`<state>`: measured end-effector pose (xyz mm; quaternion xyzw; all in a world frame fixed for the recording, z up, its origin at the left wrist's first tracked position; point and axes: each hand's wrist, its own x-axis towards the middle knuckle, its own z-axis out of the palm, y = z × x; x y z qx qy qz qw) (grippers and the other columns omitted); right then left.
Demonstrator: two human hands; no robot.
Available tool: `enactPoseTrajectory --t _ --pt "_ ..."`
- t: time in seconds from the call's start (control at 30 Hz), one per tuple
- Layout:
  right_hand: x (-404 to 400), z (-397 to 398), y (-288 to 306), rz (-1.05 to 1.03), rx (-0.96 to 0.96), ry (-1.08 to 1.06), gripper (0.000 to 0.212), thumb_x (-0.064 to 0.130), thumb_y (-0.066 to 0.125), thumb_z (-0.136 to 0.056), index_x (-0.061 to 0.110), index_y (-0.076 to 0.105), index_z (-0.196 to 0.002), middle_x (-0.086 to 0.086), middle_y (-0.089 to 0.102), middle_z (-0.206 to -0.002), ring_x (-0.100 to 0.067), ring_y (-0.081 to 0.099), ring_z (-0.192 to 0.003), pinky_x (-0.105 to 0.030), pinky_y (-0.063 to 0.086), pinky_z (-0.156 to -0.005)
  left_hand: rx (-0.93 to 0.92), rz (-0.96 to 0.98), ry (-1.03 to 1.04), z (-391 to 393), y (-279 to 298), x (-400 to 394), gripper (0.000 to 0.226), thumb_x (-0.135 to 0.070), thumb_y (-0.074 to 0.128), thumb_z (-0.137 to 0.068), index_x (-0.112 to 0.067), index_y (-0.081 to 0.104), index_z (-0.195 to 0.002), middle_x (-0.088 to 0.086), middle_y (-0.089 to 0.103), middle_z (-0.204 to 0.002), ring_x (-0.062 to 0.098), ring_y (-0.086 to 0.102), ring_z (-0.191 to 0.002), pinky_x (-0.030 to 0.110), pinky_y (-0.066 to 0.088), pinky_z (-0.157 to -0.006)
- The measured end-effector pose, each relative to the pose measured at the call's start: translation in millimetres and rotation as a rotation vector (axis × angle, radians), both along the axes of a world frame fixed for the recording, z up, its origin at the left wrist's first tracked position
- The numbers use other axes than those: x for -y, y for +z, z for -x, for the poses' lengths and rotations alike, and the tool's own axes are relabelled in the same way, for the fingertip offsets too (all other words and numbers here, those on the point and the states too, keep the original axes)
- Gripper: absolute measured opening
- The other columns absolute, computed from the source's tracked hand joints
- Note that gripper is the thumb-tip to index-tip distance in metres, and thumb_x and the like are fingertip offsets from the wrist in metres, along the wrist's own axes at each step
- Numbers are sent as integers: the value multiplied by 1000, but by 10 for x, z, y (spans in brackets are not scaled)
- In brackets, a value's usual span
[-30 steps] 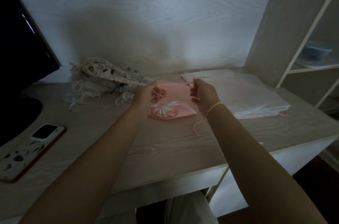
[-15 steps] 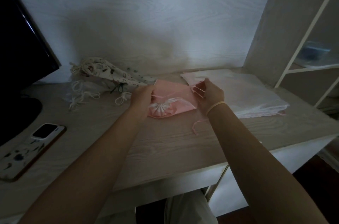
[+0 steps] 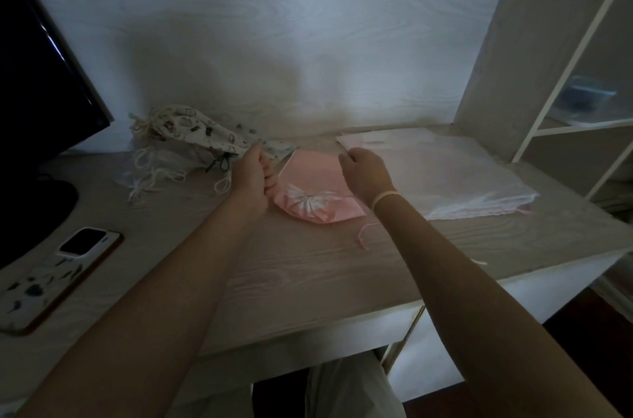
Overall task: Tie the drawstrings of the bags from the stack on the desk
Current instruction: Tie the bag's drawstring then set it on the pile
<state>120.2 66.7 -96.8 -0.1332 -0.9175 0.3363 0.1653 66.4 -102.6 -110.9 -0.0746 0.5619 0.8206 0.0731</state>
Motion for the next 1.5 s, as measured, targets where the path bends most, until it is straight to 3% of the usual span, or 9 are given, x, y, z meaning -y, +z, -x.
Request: enactPoseTrajectory --t 0.3,0.47,0.57,0.63,0.73,0.93,1.0,1.17,1.5 --pt "-26 -3 -34 -438 240 343 31 65 63 -73 35 61 -83 9 61 -92 -14 58 -88 -32 49 -83 -383 898 110 43 -118 171 25 -33 57 -81 -13 53 -67 -1 55 -63 17 52 -63 29 38 -58" --pt "96 -14 31 -602 241 319 32 45 62 -86 17 72 -98 -2 69 -99 -20 61 -93 -32 50 -86 -258 1356 117 30 -130 254 59 -47 66 -79 -12 46 -121 12 52 -126 32 54 -114 40 45 -88" --pt "94 -9 0 -528 207 254 21 33 59 -90 17 70 -99 -4 69 -100 -20 62 -91 -32 51 -83 -435 1573 125 27 -175 300 56 -56 70 -74 -17 58 -113 14 52 -124 34 51 -114 39 45 -91" --pt "111 5 -27 -486 164 254 18 28 56 -90 20 69 -101 -4 69 -102 -19 62 -91 -33 52 -84 -576 1416 70 -10 -163 310 16 -36 64 -78 -21 68 -85 10 64 -104 31 59 -99 37 49 -83" --pt "127 7 -32 -439 57 229 17 27 55 -91 21 67 -101 -5 69 -100 -20 63 -88 -32 52 -81 -536 1079 -26 -118 -88 202 24 -23 48 -80 -10 68 -73 11 69 -83 26 63 -80 34 50 -70" --pt "130 -15 -23 -446 -49 195 15 27 56 -92 21 68 -99 -3 69 -94 -17 61 -79 -26 49 -73 0 530 -378 -229 70 17 28 -32 46 -95 -14 60 -78 7 56 -61 17 47 -42 26 44 -49" --pt "104 -17 -38 -468 -16 191 16 27 56 -92 22 68 -101 -4 69 -100 -18 63 -85 -25 48 -74 16 577 -417 -201 0 39 33 -41 42 -93 -22 47 -66 -4 39 -45 11 29 -35 17 28 -43" --pt "76 -30 -114 -499 86 201 19 28 55 -91 28 71 -100 -1 70 -105 -19 64 -92 -27 48 -77 -247 643 -110 -179 125 42 28 -24 54 -91 -16 60 -64 5 55 -60 16 47 -50 23 35 -47" --pt "88 -57 -114 -479 143 301 24 36 61 -87 29 68 -109 3 55 -104 -15 56 -93 -25 41 -84 -315 638 -295 -164 63 -131 26 -17 48 -98 -17 65 -78 2 59 -72 11 48 -53 20 38 -45"
